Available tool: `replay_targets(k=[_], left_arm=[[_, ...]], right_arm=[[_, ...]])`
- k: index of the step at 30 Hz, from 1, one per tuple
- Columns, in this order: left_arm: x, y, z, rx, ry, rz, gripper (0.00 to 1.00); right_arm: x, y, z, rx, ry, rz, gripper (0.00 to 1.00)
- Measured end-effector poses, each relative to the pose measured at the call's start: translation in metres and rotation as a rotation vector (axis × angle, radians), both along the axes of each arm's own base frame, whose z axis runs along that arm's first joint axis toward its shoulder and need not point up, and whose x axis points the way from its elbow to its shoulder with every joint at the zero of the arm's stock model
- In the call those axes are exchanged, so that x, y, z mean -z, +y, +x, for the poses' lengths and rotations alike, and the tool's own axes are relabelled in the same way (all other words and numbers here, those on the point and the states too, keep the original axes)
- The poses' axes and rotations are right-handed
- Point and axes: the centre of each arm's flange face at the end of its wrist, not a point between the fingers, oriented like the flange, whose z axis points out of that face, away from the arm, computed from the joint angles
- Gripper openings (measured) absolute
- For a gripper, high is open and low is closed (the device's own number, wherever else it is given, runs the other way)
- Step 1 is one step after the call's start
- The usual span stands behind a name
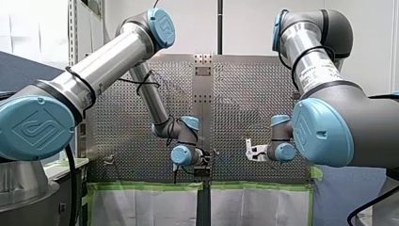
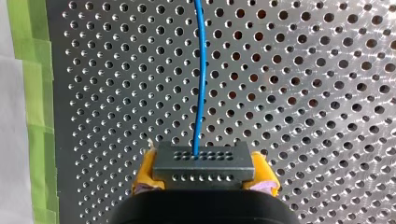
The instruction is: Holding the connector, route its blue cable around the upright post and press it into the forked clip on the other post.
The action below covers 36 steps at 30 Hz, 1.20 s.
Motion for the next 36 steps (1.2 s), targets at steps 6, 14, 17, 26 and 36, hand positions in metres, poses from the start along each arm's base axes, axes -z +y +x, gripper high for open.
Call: replay_targets(k=[6,14,17,26,36], left_arm=[[0.000,0.001,-0.001,-0.003,0.007,-0.005,1.00],[0.001,0.000,-0.001,-0.006,0.014,-0.022,1.00],[0.000,0.000,0.001,-0.011,0.011,-0.040,1.00],[-0.004,0.003,0.017,-0.068,-0.037,-0.098,1.00],[-0.001,0.006,0.037,-0.103,-0.037,-0.117,1.00]], right_arm=[[0.000,0.000,0.000,0.000,0.000,0.000,0.00],[0.000,0.000,0.000,0.000,0.003,0.001,0.00],[0.000,0.000,0.000,0.000,0.003,0.001,0.00],[0.000,0.002,0.001,-0.008,0.005,0.004,0.00],[0.005,0.012,0.005,-0.041,0.045,0.010,0.00]])
